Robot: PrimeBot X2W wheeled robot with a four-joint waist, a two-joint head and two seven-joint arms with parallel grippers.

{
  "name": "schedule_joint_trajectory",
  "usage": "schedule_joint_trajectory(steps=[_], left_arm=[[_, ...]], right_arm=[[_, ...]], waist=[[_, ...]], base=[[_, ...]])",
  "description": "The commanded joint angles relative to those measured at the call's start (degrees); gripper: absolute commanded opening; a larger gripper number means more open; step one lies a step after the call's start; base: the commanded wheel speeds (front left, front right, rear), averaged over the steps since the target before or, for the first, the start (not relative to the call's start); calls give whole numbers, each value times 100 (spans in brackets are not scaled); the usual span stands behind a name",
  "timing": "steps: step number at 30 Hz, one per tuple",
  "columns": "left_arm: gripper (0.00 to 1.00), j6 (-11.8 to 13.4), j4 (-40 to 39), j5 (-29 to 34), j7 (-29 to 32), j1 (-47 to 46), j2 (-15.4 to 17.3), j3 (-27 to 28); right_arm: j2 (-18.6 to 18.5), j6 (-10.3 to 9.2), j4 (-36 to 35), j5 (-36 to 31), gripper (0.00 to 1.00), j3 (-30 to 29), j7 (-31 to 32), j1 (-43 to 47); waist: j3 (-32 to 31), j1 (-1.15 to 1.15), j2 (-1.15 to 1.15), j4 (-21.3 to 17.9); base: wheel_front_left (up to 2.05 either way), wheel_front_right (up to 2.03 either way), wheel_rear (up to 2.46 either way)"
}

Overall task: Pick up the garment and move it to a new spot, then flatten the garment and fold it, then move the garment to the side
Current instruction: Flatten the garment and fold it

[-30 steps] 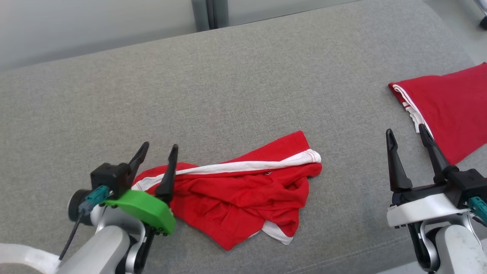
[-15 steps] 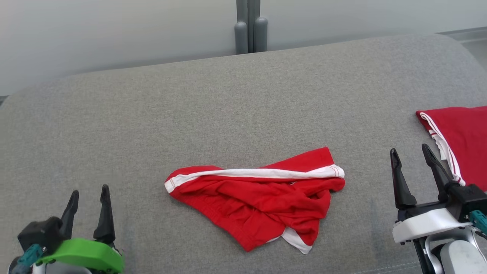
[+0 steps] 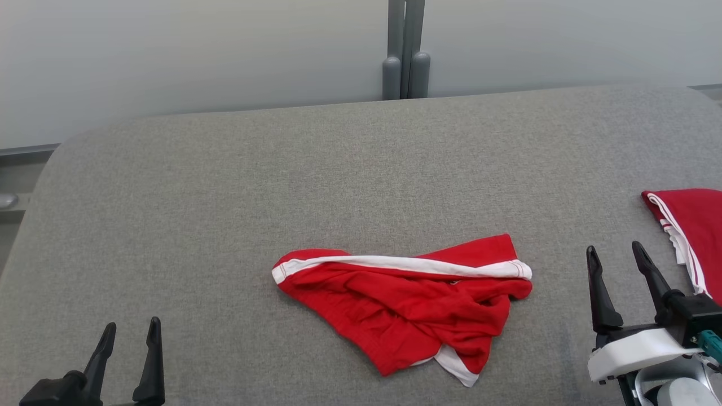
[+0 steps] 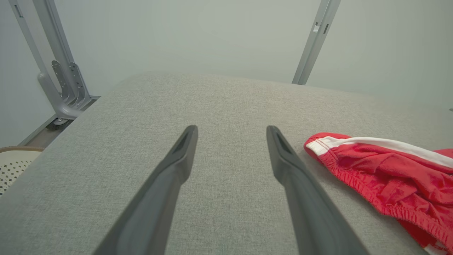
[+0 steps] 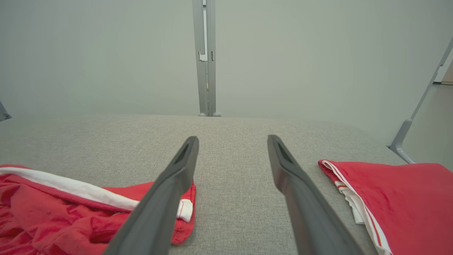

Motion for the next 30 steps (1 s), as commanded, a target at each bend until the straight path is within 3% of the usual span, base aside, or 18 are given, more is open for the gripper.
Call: schedule_joint_trajectory(steps=[1, 10, 30], left_arm=[[100, -88, 46, 127, -14, 98, -33, 99], [100, -676, 378, 573, -15, 263, -495, 687], [100, -951, 610, 926, -15, 172, -724, 962]], right_arm=[[15, -8, 41, 20, 100, -22, -16, 108], [115, -8, 165, -21, 100, -177, -16, 204], [178, -8, 221, -8, 100, -169, -16, 142]], waist=[[-63, 0, 0, 12], [-188, 0, 0, -86], [-174, 0, 0, -145]], base=[[0, 0, 0], [0, 0, 0], [0, 0, 0]])
